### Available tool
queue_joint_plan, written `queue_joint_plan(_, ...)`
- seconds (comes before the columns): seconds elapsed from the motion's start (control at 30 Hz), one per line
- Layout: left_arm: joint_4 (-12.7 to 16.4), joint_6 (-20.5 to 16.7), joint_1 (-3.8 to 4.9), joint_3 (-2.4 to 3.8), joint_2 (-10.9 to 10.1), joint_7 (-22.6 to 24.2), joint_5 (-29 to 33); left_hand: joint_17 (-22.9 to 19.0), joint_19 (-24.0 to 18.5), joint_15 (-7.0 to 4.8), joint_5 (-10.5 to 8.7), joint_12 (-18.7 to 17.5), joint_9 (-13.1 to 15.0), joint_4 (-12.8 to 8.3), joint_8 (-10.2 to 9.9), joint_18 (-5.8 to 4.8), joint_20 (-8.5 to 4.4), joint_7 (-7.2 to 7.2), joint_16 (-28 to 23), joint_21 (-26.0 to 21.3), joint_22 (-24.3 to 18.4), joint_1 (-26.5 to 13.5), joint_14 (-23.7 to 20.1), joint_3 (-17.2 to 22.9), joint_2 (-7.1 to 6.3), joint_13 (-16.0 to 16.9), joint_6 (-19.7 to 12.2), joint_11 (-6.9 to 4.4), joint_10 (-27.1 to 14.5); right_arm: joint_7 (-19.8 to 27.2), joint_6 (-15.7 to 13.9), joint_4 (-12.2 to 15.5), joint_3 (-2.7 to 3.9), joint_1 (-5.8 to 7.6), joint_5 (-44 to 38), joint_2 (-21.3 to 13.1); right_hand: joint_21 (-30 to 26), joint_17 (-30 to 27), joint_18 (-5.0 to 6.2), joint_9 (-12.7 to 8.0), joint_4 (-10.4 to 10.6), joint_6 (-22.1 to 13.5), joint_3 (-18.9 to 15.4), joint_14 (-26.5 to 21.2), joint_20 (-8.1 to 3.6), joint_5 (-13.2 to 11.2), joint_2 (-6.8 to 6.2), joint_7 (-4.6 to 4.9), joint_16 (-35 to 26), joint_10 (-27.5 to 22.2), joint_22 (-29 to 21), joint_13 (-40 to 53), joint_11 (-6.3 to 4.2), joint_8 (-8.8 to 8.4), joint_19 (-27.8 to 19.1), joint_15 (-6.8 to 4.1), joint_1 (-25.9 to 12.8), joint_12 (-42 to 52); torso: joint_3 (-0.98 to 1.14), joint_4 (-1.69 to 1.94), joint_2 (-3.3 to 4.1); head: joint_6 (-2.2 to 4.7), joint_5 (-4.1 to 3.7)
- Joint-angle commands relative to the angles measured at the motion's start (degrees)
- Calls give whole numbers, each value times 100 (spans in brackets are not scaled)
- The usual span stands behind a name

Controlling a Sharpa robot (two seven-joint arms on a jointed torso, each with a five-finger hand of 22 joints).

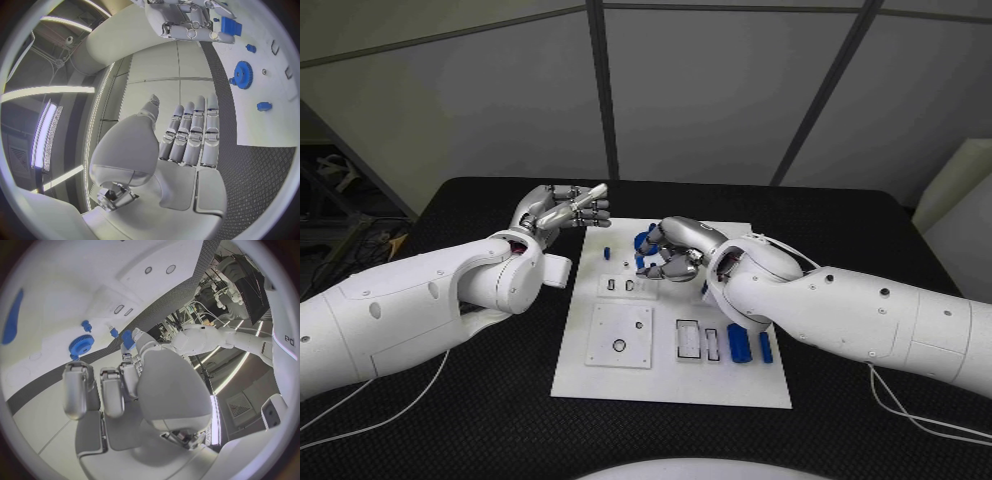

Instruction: Assemble the parts on the task board

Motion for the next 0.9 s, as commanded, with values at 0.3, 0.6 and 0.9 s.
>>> queue_joint_plan(0.3,23,48,11,5,39,25,-35,8,-47,5,-9,-32,-8,-20,-31,-83,15,4,-30,-43,-13,6,-22,-24,83,-5,36,7,36,-629,15,-174,-146,-137,-855,284,9,1307,0,1,-12,18,17,558,-33,30,28,-8,3,-23,277,290,-9,7,5,-53,-3,-55,29,-8,6,-44,120)
queue_joint_plan(0.6,30,49,11,4,52,19,-35,8,-47,5,-9,-32,-8,-20,-31,-83,15,4,-30,-43,-13,6,-22,-24,83,-5,36,7,36,-678,-37,-263,-170,-159,-971,357,9,1302,-1,-1,-12,10,17,556,-34,24,24,-4,0,-22,278,293,-6,2,6,-53,-10,-53,14,-17,8,-85,111)
queue_joint_plan(0.9,46,56,10,4,56,18,-35,8,-47,5,-9,-32,-8,-20,-31,-83,15,4,-30,-43,-13,6,-22,-24,83,-5,36,7,36,-673,11,-323,-174,-221,-983,387,11,1305,-2,-3,-13,4,15,557,-34,18,17,-2,2,-18,282,298,-3,-1,8,-52,-16,-49,14,-9,1,-129,124)
